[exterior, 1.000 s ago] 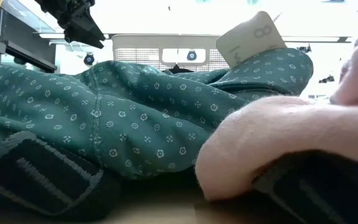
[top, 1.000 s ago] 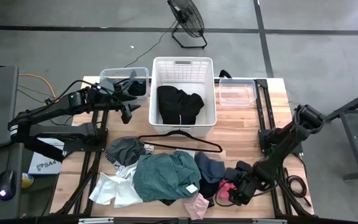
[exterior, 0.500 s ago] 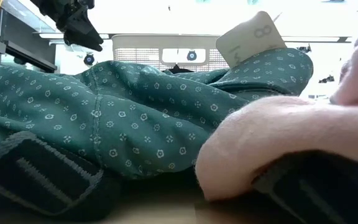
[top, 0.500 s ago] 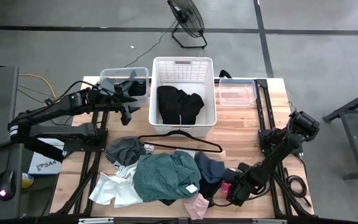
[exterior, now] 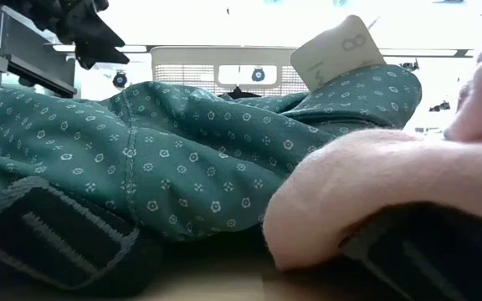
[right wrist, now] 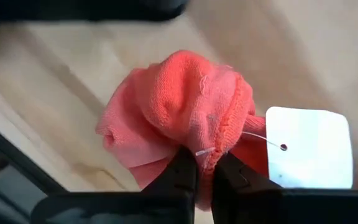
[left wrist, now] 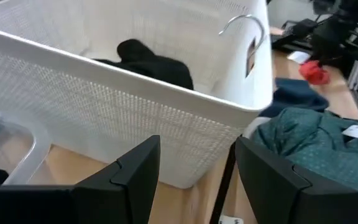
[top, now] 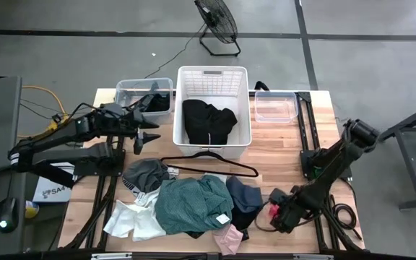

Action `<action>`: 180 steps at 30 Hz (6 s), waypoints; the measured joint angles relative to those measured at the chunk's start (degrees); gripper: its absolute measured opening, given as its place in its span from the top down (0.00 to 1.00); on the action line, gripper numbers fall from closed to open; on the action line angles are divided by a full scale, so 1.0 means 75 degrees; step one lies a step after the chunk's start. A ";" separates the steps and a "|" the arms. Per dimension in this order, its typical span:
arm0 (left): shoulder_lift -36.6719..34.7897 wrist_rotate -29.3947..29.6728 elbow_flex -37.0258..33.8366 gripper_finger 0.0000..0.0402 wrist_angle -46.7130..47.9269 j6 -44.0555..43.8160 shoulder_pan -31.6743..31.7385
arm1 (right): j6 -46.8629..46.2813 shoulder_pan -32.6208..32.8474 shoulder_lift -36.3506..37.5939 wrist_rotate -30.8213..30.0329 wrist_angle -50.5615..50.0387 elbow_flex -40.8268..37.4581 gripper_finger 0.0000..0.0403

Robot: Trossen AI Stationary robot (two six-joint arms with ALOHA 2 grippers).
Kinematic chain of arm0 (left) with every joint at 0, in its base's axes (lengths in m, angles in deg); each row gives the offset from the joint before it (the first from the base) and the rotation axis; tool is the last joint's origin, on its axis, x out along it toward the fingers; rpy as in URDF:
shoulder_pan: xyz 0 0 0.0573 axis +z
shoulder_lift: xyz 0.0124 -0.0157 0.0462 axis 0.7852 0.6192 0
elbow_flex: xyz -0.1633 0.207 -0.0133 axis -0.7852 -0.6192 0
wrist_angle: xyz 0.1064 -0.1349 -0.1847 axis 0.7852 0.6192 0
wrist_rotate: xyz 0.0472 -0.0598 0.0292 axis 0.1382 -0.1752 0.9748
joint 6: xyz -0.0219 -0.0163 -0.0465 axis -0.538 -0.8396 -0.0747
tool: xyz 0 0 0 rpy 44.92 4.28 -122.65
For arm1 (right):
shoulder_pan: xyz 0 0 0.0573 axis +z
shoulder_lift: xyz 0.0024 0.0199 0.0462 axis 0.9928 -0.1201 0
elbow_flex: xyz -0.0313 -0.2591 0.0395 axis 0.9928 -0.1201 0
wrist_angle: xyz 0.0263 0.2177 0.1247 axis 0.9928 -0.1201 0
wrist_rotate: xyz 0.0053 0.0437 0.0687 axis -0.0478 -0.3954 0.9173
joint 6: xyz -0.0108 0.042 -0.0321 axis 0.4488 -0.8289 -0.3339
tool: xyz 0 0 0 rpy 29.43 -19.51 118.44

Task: Pick & Place Cloths
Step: Put the orange sock into the right transparent bin, then put the blue sock into the right transparent bin

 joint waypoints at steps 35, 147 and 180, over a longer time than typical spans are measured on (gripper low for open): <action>-0.0454 -0.0357 0.0003 0.50 0.0029 0.0003 0.0000 | 0.0060 -0.5213 0.2661 -0.5556 -0.4942 0.0009 0.99; -0.0460 -0.0360 -0.0367 0.50 -0.0399 0.0057 0.0001 | -0.0819 -0.2294 0.1038 -0.1027 0.1174 0.0012 0.54; -0.0460 -0.0503 -0.0367 0.50 -0.0344 0.0055 0.0003 | -0.1329 -0.3104 -0.1459 -0.0801 0.2123 0.0012 0.54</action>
